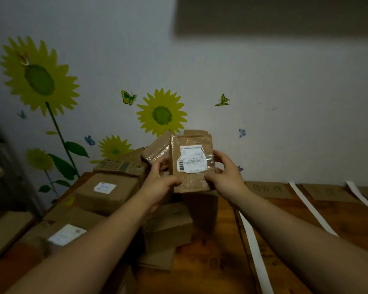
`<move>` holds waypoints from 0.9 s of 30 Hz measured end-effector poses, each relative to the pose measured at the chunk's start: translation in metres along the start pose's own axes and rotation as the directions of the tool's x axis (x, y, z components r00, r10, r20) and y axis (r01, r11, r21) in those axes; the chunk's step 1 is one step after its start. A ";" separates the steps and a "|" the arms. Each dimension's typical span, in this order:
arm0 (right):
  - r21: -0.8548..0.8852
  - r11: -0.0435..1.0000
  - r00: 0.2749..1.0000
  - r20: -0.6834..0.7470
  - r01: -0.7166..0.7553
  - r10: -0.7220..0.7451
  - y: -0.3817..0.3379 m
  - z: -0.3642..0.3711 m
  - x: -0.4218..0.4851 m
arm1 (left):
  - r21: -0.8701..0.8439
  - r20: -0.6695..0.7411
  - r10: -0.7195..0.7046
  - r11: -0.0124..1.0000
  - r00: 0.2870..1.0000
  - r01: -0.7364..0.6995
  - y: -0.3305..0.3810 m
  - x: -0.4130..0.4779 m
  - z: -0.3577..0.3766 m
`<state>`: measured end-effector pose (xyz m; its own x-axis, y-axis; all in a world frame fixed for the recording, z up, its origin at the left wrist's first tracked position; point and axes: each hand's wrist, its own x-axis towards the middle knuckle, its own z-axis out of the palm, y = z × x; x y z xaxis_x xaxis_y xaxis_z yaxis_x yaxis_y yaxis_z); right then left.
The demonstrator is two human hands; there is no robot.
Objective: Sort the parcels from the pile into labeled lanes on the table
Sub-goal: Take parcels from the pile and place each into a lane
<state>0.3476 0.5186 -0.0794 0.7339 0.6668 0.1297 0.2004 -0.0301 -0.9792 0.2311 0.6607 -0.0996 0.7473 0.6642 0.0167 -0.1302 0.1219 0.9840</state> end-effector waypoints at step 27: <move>0.236 0.946 0.785 -0.533 -0.220 0.316 0.066 -0.466 -0.239 | 0.286 0.557 -0.353 0.931 0.752 0.226 -0.087 -0.123 0.479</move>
<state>0.4882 0.0099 -0.1023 0.9853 0.1167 -0.1244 -0.1253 0.0003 -0.9921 0.4631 0.2152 -0.1019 0.9707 0.0453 -0.2360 0.2335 0.0529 0.9709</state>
